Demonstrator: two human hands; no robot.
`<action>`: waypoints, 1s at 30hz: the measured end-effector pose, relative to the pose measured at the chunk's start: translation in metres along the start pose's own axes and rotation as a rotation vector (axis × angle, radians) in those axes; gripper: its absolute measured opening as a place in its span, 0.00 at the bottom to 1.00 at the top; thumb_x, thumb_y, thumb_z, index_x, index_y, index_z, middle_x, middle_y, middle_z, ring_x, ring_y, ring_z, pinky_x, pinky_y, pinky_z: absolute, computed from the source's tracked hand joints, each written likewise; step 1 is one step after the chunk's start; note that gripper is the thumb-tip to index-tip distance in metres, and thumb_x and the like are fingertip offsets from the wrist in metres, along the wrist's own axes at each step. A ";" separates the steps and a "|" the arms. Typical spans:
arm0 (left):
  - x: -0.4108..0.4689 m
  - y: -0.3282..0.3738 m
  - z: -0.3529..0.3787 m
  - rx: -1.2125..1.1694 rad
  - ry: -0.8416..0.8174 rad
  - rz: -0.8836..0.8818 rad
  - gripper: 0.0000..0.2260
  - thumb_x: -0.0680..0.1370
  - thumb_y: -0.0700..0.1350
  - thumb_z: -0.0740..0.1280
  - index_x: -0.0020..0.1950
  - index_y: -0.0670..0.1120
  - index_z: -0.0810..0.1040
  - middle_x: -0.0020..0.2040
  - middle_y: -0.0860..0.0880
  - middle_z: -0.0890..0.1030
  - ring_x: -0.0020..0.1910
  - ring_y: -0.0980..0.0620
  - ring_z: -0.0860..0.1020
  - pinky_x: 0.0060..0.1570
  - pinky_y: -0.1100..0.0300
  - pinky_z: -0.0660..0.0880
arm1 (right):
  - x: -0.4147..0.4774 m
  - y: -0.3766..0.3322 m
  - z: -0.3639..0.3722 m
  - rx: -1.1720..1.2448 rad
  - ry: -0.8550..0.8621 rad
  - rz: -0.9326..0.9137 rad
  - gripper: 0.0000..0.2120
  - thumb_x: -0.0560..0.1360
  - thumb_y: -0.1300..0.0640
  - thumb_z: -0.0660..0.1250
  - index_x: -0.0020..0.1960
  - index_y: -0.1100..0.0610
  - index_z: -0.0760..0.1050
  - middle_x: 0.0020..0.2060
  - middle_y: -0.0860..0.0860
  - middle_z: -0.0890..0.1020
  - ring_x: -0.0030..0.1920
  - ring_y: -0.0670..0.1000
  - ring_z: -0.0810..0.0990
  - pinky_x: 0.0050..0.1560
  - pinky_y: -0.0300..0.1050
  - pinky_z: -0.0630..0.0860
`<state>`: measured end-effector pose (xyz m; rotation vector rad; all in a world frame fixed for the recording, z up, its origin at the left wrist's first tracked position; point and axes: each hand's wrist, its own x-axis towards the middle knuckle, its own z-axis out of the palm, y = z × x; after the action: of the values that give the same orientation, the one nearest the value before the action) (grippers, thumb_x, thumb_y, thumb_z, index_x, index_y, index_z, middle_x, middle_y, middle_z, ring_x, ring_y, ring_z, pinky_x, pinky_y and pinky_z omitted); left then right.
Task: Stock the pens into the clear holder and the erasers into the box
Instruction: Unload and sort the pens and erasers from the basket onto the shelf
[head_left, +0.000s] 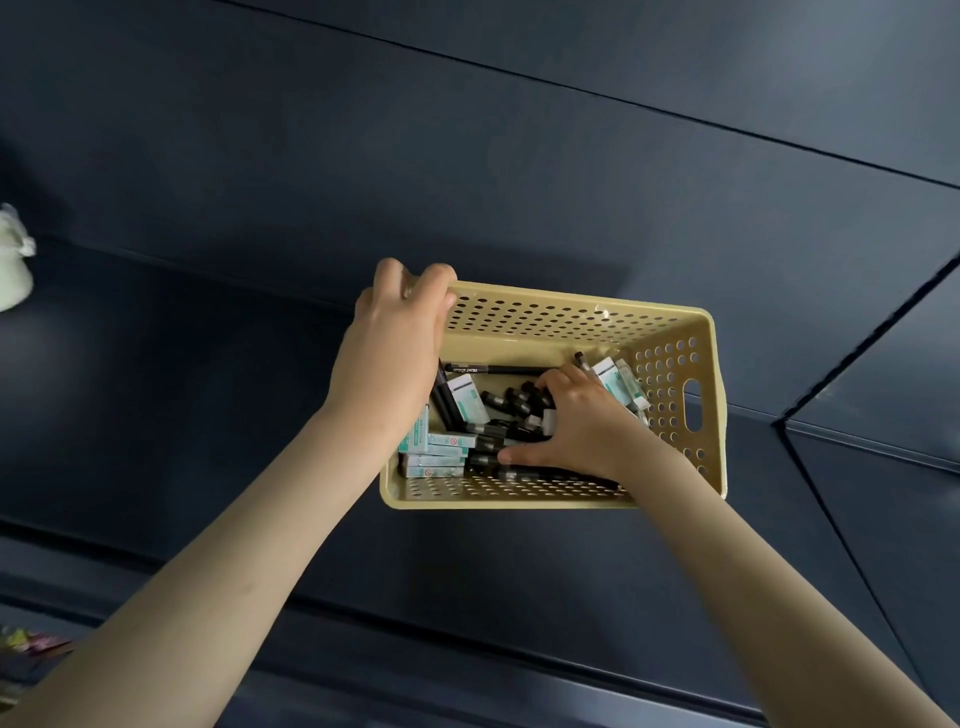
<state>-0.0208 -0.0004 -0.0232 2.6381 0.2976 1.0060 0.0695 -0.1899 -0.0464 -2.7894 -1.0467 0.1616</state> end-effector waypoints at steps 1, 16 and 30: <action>0.000 0.000 0.000 0.012 -0.005 -0.006 0.13 0.83 0.49 0.54 0.65 0.46 0.71 0.54 0.42 0.71 0.48 0.42 0.74 0.36 0.52 0.75 | 0.000 0.000 0.000 -0.008 -0.005 -0.007 0.46 0.64 0.30 0.72 0.71 0.57 0.66 0.67 0.50 0.69 0.69 0.51 0.65 0.70 0.46 0.62; 0.004 0.001 0.003 0.104 -0.029 -0.071 0.12 0.83 0.49 0.56 0.65 0.46 0.69 0.55 0.40 0.70 0.46 0.39 0.74 0.36 0.50 0.74 | 0.004 0.004 -0.010 0.111 -0.129 0.024 0.33 0.64 0.35 0.75 0.62 0.49 0.71 0.44 0.40 0.73 0.48 0.46 0.74 0.43 0.39 0.69; 0.005 0.000 0.005 0.145 -0.025 -0.105 0.12 0.84 0.48 0.55 0.65 0.45 0.69 0.53 0.39 0.71 0.43 0.39 0.75 0.35 0.46 0.77 | -0.005 0.008 -0.014 0.099 -0.186 0.012 0.44 0.66 0.34 0.74 0.75 0.53 0.65 0.69 0.49 0.72 0.68 0.50 0.71 0.59 0.41 0.67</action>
<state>-0.0139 0.0002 -0.0233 2.7289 0.5153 0.9496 0.0735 -0.2006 -0.0336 -2.7326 -1.0307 0.4698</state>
